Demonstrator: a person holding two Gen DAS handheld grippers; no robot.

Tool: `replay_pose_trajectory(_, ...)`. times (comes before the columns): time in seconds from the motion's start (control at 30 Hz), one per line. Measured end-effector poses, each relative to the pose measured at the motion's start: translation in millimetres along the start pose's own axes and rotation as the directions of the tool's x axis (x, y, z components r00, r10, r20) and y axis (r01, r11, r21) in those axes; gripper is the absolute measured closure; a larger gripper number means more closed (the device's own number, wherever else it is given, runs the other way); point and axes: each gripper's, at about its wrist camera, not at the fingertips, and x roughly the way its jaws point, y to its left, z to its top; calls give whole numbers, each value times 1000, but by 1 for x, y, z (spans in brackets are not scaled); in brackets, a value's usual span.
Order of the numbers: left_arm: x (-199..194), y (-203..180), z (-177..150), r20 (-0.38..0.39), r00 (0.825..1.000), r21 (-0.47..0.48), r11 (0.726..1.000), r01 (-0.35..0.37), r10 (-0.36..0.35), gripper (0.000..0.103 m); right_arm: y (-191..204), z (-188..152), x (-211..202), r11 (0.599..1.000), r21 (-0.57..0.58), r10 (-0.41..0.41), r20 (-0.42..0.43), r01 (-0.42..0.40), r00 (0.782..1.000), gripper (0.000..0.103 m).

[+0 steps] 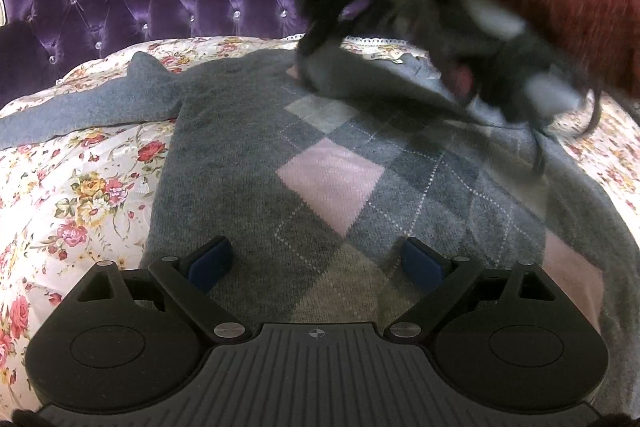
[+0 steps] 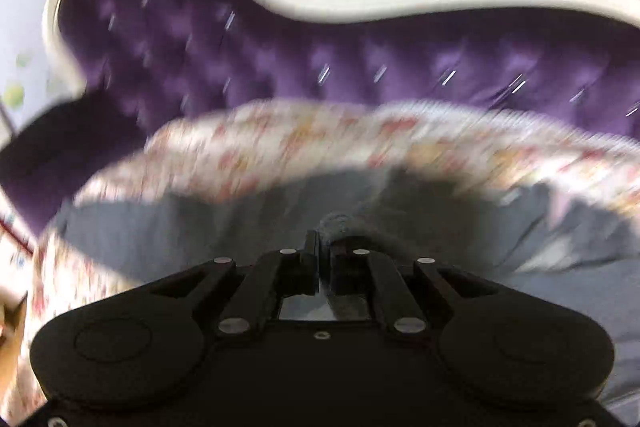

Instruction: Fold small clothes

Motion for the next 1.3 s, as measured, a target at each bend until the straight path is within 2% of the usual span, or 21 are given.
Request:
replay_pose_trajectory(0.07,0,0,0,0,1000,-1,1000,0,0,10,7,-12,9,1000,-19,16,-36,-17,999,83)
replay_pose_trajectory(0.13,0,0,0,-1,1000,0,1000,0,0,10,6,-18,8,999,-17,37,-44,-38,998,83)
replay_pose_trajectory(0.17,0,0,0,-3,1000,1,1000,-1,1,10,3,-21,4,999,-10,47,-45,-47,998,72)
replay_pose_trajectory(0.2,-1,-1,1,-4,1000,2,1000,-1,1,10,0,-22,-2,999,2,42,-38,-42,998,49)
replay_pose_trajectory(0.23,-1,-1,1,-6,1000,2,1000,-1,1,10,-1,-22,-6,1000,14,25,-25,-25,999,38)
replay_pose_trajectory(0.27,-1,0,2,-7,1000,1,1000,0,0,10,-5,-23,-14,1000,26,3,-4,-3,1000,17)
replay_pose_trajectory(0.33,0,1,3,-13,1000,-2,1000,3,-3,10,-17,-29,-33,998,41,-39,51,37,998,15)
replay_pose_trajectory(0.43,1,2,6,-25,1000,-1,1000,5,-5,10,-32,-38,-55,992,49,-123,69,120,990,0)
replay_pose_trajectory(0.53,1,5,11,-56,998,-9,1000,17,-18,12,-45,-54,-71,980,30,-200,80,198,976,1)
replay_pose_trajectory(0.63,-5,17,25,-102,993,-71,996,53,-60,12,-58,-67,-83,973,19,-233,96,232,968,1)
replay_pose_trajectory(0.73,-12,30,45,-93,992,-109,991,79,-89,12,-71,-81,-93,969,76,-243,108,236,964,1)
replay_pose_trajectory(0.93,0,36,93,-27,1000,-12,1000,10,-11,12,-84,-115,-98,955,171,-258,85,241,962,1)
replay_pose_trajectory(1.03,17,30,114,-13,1000,43,999,-7,7,12,-80,-130,-97,952,171,-274,91,256,958,1)
replay_pose_trajectory(1.13,37,20,131,-18,1000,88,996,-16,18,16,-70,-140,-94,946,122,-313,113,300,943,1)
replay_pose_trajectory(1.2,52,16,140,-34,999,109,994,-7,11,28,-68,-142,-92,944,107,-323,121,311,939,1)
replay_pose_trajectory(1.3,79,7,152,-67,998,129,992,4,5,36,-68,-143,-91,943,108,-327,126,315,937,0)
